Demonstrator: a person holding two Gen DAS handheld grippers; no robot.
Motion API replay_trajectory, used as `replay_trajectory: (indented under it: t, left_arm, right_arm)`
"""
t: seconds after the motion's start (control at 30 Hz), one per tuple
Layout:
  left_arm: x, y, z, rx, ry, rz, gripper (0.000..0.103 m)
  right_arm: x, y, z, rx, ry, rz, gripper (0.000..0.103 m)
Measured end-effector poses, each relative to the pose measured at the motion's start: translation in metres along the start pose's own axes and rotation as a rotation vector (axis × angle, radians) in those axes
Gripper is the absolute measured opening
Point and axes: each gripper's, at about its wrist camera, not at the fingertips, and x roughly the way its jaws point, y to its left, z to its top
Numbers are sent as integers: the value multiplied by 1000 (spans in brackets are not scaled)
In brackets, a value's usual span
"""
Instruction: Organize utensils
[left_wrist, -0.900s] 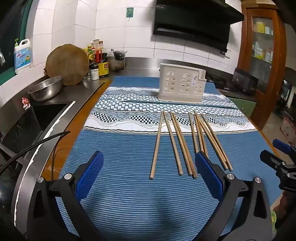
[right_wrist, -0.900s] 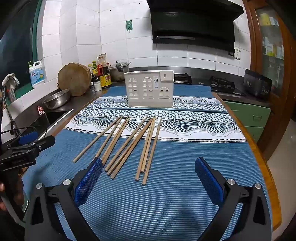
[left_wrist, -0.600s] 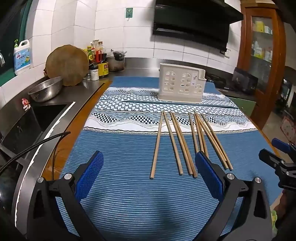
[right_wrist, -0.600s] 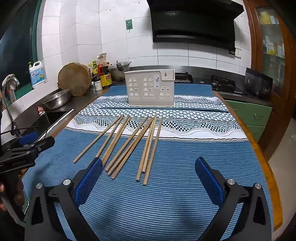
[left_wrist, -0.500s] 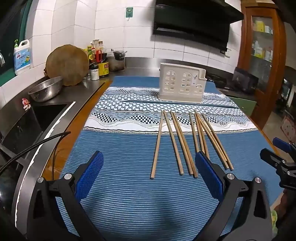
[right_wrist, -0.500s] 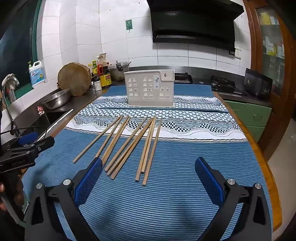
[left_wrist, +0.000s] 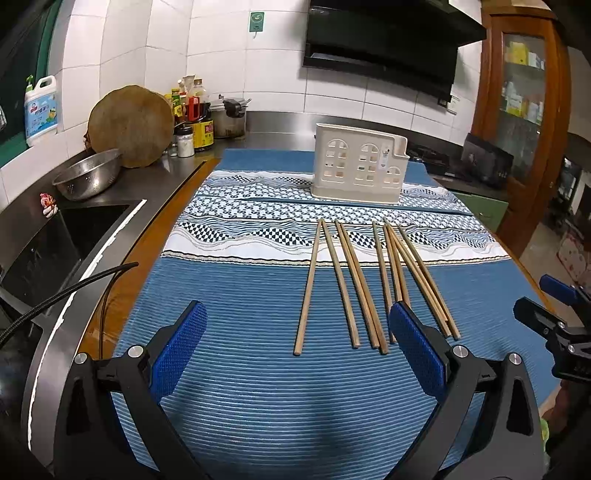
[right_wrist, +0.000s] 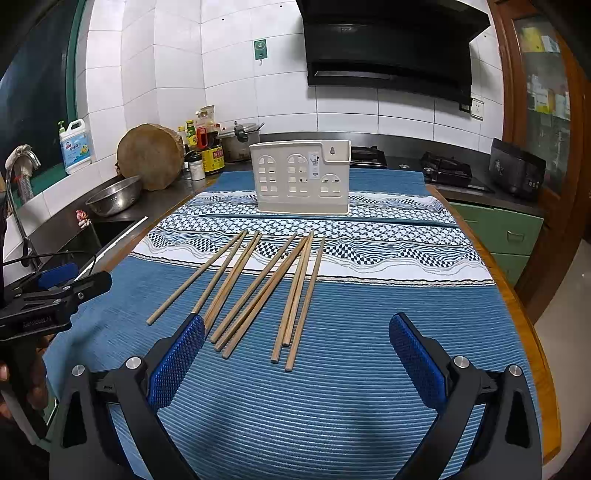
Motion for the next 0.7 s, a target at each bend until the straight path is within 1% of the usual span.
replay_trajectory:
  t: [0.33, 0.7]
  left_arm:
    - [1, -4, -1, 21, -7, 26, 98]
    - [5, 1, -2, 2, -1, 33, 98]
  right_arm:
    - [0, -1, 0, 9, 0, 10, 97]
    - [1, -3, -1, 20, 8, 15, 97]
